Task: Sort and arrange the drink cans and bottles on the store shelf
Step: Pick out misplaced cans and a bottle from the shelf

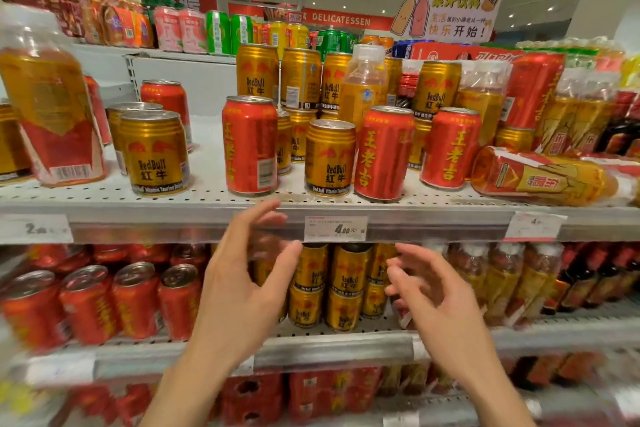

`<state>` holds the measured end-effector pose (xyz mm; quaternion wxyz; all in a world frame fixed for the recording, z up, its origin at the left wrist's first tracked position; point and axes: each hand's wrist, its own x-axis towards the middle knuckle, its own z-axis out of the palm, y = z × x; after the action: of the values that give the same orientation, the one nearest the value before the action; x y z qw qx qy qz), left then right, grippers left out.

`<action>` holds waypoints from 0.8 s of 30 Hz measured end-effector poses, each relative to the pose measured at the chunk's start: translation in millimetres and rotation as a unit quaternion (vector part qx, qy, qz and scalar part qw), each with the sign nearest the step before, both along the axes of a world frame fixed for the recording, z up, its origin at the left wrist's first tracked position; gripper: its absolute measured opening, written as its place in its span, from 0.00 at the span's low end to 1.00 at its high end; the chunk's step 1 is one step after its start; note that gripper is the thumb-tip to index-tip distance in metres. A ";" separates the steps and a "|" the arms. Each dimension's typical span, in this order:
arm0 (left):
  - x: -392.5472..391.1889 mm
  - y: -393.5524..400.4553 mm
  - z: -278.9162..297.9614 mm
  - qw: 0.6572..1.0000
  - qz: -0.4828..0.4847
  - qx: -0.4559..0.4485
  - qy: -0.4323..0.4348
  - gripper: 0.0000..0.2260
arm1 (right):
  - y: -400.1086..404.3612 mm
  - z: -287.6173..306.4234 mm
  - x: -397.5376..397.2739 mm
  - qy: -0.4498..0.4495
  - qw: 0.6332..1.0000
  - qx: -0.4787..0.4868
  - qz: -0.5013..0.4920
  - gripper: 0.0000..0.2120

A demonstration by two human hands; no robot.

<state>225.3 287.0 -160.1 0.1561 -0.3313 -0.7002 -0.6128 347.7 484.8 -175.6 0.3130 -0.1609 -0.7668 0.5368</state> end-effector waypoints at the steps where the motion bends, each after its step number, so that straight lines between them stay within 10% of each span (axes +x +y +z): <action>1: 4.0 1.1 -11.1 0.999 -0.010 0.003 -0.030 0.19 | 3.6 -9.7 3.4 -0.018 1.000 -0.014 -0.003 0.14; 9: 29.2 27.8 -71.1 0.982 -0.017 -0.040 -0.185 0.15 | 47.5 -47.5 39.7 -0.085 0.995 -0.042 -0.021 0.11; 24: 128.5 211.3 -51.6 0.983 0.005 -0.010 -0.181 0.13 | 216.4 -15.9 114.0 -0.071 0.995 -0.048 0.048 0.09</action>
<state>353.8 498.2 -211.7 0.0258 -0.2131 -0.7248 -0.6547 461.7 701.1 -191.5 0.2239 -0.1762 -0.7672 0.5747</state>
